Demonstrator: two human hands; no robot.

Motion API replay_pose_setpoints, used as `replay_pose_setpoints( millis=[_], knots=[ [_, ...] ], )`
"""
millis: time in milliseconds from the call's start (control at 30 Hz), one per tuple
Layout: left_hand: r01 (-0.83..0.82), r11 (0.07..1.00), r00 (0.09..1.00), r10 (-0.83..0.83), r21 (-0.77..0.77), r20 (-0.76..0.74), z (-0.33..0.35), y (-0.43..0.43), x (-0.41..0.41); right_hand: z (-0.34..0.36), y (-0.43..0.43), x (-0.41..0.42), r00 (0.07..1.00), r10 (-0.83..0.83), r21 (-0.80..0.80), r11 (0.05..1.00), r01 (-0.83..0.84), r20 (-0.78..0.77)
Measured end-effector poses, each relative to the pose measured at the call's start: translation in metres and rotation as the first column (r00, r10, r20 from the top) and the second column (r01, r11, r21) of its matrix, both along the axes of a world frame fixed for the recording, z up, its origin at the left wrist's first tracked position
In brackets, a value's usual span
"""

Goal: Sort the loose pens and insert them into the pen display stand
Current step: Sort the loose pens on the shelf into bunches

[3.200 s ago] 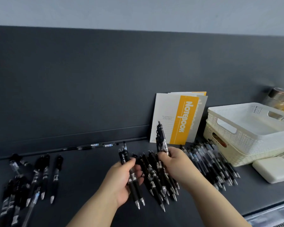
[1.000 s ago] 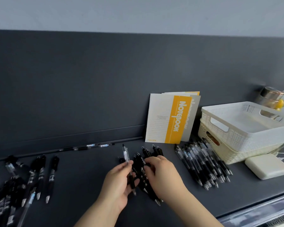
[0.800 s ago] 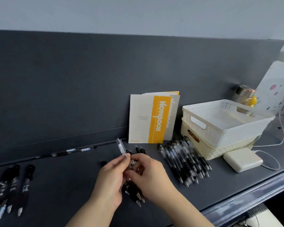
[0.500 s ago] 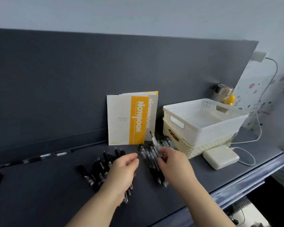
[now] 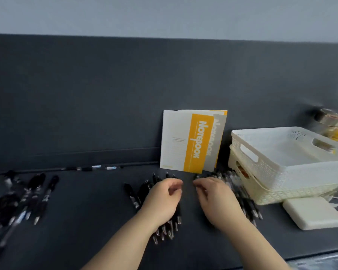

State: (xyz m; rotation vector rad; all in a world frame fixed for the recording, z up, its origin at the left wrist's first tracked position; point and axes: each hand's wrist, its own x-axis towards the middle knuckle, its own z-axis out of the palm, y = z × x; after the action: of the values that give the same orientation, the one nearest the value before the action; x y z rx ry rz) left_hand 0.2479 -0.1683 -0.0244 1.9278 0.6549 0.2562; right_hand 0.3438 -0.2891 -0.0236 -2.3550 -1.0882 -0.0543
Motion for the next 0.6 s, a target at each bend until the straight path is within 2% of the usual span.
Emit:
replay_pose_setpoints(
  millis=[133, 300, 400, 600],
  knots=[
    [-0.182, 0.983, 0.983, 0.182, 0.034, 0.014, 0.003, 0.04, -0.041, 0.003, 0.059, -0.03, 0.967, 0.251, -0.051, 0.966, -0.253, -0.032],
    [-0.37, 0.927, 0.929, 0.37, 0.054, 0.009, 0.0, 0.096, -0.1, 0.01, 0.135, -0.066, 0.903, 0.426, -0.128, 0.894, -0.429, -0.052],
    [-0.45, 0.889, 0.892, 0.453, 0.081, -0.017, -0.004, 0.127, -0.132, 0.007, 0.18, -0.081, 0.897, 0.432, -0.215, 0.871, -0.441, -0.09],
    [-0.492, 0.845, 0.849, 0.519, 0.208, -0.1, -0.006, 0.182, -0.183, -0.012, 0.259, -0.098, 0.919, 0.386, -0.332, 0.858, -0.391, -0.083]
  ],
)
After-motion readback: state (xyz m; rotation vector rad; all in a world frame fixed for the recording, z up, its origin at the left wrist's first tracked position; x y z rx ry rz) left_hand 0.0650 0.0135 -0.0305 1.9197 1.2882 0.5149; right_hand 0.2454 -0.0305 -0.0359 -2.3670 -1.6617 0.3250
